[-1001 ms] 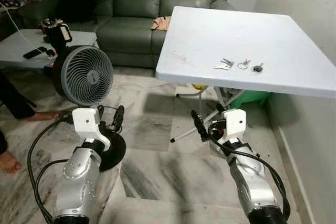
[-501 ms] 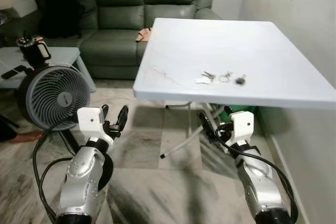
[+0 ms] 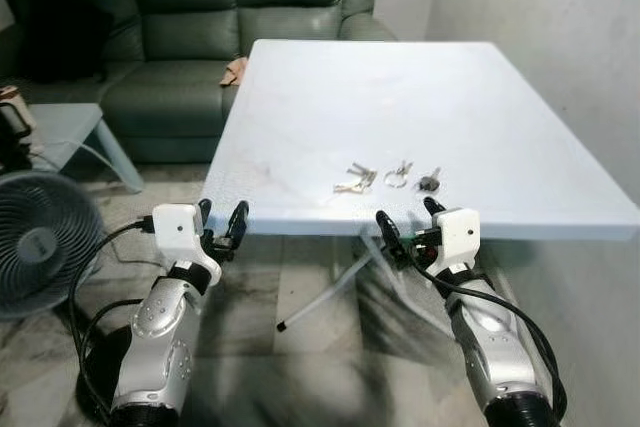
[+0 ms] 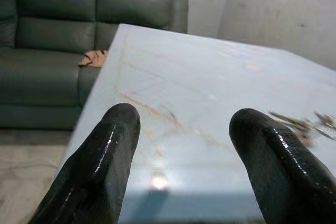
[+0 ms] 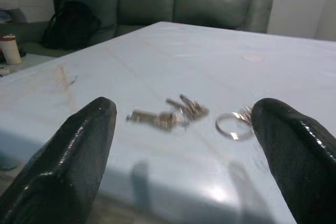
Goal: Hang keys on a hook
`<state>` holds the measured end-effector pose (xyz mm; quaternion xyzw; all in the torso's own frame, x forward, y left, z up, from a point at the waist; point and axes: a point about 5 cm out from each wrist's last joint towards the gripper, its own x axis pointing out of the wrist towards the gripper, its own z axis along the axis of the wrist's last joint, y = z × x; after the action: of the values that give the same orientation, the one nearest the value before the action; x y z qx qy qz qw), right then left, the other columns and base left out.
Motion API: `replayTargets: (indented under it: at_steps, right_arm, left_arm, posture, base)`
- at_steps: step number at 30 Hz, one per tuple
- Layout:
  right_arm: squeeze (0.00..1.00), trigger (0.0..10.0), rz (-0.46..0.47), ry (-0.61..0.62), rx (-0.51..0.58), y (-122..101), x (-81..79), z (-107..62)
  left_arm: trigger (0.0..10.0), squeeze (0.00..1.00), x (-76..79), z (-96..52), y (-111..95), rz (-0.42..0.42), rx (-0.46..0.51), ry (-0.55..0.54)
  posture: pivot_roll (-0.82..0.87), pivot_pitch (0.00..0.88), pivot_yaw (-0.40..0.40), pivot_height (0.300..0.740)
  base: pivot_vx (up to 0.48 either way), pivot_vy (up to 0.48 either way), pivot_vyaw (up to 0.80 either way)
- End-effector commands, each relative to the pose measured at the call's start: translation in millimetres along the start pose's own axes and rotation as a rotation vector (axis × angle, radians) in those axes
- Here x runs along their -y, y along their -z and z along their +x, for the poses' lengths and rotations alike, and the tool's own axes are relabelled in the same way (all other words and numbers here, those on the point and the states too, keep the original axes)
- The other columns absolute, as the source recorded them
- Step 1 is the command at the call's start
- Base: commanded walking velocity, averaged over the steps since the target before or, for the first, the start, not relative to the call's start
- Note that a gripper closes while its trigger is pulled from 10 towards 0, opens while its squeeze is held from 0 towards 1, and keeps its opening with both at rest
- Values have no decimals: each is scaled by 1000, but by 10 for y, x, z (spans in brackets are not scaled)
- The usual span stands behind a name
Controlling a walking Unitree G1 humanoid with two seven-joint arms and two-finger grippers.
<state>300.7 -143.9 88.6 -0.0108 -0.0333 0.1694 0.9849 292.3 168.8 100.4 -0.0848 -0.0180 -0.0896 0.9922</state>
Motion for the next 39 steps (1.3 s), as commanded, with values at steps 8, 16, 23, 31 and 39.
replayTargets:
  at_steps: [8, 16, 23, 31, 39]
  right_arm:
    - [0, 10000, -1, -43, 13, -32, -100, 54]
    - [0, 10000, -5, -50, 11, -26, -108, 51]
    - [0, 10000, -39, -51, 6, -20, -35, 37]
    - [0, 10000, -131, -128, 0, -67, 167, 13]
    - [0, 10000, -270, -227, -57, -83, 381, -22]
  left_arm:
    - [10000, 0, -79, -25, -7, 22, -2, -22]
    - [10000, 0, -53, -44, 38, 38, 5, -49]
    - [10000, 0, 235, -106, 171, 36, -36, 54]
    - [10000, 0, 455, -149, 235, 75, -57, 207]
    - [10000, 0, 607, -143, 215, 98, -58, 302]
  posture:
    - [-118, 0, 7, 724]
    - [-117, 0, 4, 724]
    - [-113, 0, -4, 724]
    - [-113, 0, -7, 724]
    - [-119, 0, -5, 724]
  base:
    - [466, 0, 0]
    - [130, 0, 0]
    - [0, 0, 0]
    - [0, 0, 0]
    - [0, 0, 0]
